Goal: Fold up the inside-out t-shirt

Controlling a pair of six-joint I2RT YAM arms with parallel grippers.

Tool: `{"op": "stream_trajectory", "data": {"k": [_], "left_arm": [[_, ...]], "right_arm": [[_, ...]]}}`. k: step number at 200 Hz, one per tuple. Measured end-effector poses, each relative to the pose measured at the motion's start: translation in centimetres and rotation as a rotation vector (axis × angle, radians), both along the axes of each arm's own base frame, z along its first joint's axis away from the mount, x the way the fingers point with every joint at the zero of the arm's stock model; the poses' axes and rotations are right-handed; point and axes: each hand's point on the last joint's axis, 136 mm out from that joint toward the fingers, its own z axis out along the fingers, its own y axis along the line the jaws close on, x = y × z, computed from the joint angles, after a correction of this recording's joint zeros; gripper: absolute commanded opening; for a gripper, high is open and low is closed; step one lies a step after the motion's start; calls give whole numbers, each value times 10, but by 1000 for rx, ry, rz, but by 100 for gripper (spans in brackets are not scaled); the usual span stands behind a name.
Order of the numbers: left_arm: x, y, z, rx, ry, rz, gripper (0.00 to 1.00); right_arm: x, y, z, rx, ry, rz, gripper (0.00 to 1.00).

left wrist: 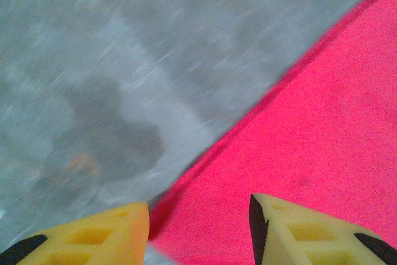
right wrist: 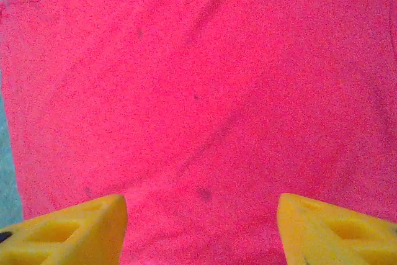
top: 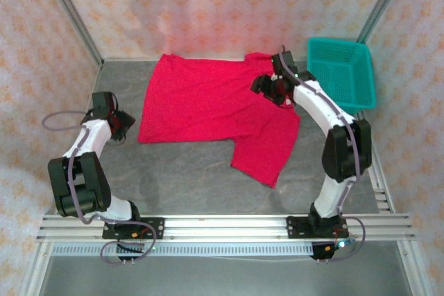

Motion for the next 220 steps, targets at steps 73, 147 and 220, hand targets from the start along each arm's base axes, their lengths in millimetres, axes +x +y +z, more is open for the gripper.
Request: {"op": "stream_trajectory", "data": {"k": [73,147,220], "left_arm": [[-1,-14,-34,-114,9,1,47],[-5,-19,-51,-153,14,23,51],[-7,-21,-53,-174,-6,61,41]], "right_arm": [[-31,-19,-40,-47,92,-22,66],[-32,-27,-35,-86,79,-34,67],[-34,-28,-33,-94,84,-29,67]]}}
